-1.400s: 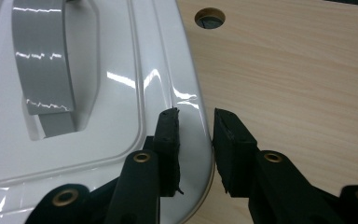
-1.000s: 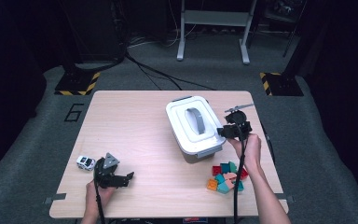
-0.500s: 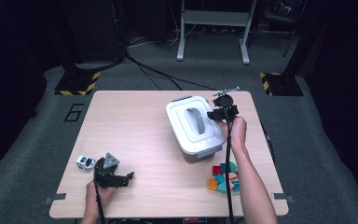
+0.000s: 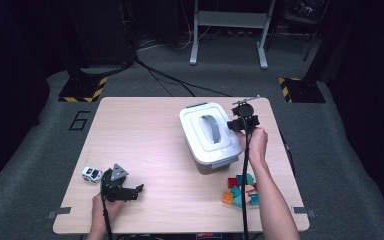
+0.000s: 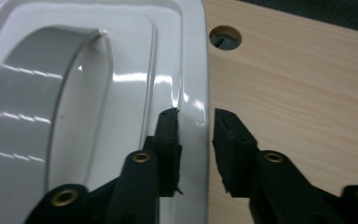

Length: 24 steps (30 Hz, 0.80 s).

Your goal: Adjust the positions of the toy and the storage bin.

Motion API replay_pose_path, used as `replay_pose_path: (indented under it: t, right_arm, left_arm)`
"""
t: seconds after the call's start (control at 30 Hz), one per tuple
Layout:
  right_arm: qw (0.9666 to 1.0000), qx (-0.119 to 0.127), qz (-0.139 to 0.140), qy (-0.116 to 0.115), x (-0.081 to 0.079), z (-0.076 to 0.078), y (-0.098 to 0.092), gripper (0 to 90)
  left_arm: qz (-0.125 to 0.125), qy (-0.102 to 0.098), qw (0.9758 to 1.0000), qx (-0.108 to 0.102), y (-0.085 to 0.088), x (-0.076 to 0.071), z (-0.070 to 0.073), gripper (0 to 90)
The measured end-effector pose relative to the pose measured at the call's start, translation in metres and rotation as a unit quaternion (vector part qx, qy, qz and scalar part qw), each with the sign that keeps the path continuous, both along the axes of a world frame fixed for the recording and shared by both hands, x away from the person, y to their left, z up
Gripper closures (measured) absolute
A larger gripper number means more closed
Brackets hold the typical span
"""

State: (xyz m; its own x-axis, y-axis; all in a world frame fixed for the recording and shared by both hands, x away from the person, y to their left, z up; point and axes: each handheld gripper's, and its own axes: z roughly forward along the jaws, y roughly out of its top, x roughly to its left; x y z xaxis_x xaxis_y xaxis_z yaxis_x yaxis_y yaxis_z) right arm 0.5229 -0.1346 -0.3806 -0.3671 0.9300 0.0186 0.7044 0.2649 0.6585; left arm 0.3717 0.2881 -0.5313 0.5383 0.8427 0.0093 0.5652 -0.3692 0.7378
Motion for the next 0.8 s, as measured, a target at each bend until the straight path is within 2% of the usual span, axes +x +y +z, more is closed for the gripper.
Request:
replay_pose_path:
  t: [0.03,0.1,0.27,0.5,0.63,0.67,0.8]
  right_arm:
    - [1.0000,0.001,-0.001,0.002,-0.001,-0.002,0.000,66.6]
    - [0.9999,0.013,0.000,-0.003,-0.003,-0.004,-0.003,72.4]
    - [0.9995,0.029,-0.010,-0.002,-0.008,-0.006,-0.010,73.0]
    - [0.9997,0.016,-0.019,-0.004,-0.021,-0.005,-0.012,72.8]
    - [0.9993,0.029,-0.023,0.003,-0.032,-0.004,-0.013,71.7]
    - [0.9997,0.019,-0.016,-0.001,-0.038,-0.004,-0.014,70.3]
    - [0.9997,0.023,-0.008,0.002,-0.050,-0.004,-0.018,70.3]
  left_arm:
    - [0.000,0.000,1.0000,0.000,0.000,0.000,0.000,9.3]
    - [-0.003,0.003,1.0000,0.001,0.000,0.000,0.000,9.5]
    - [-0.002,0.001,1.0000,0.001,0.000,0.000,0.000,9.6]
    - [-0.004,0.003,1.0000,0.001,0.000,0.000,0.000,9.8]
    - [-0.004,0.003,1.0000,0.001,0.000,0.000,0.000,9.8]
    - [-0.007,0.002,1.0000,0.004,0.001,0.000,0.001,9.8]
    - [-0.004,0.002,1.0000,0.001,0.000,0.000,0.000,9.9]
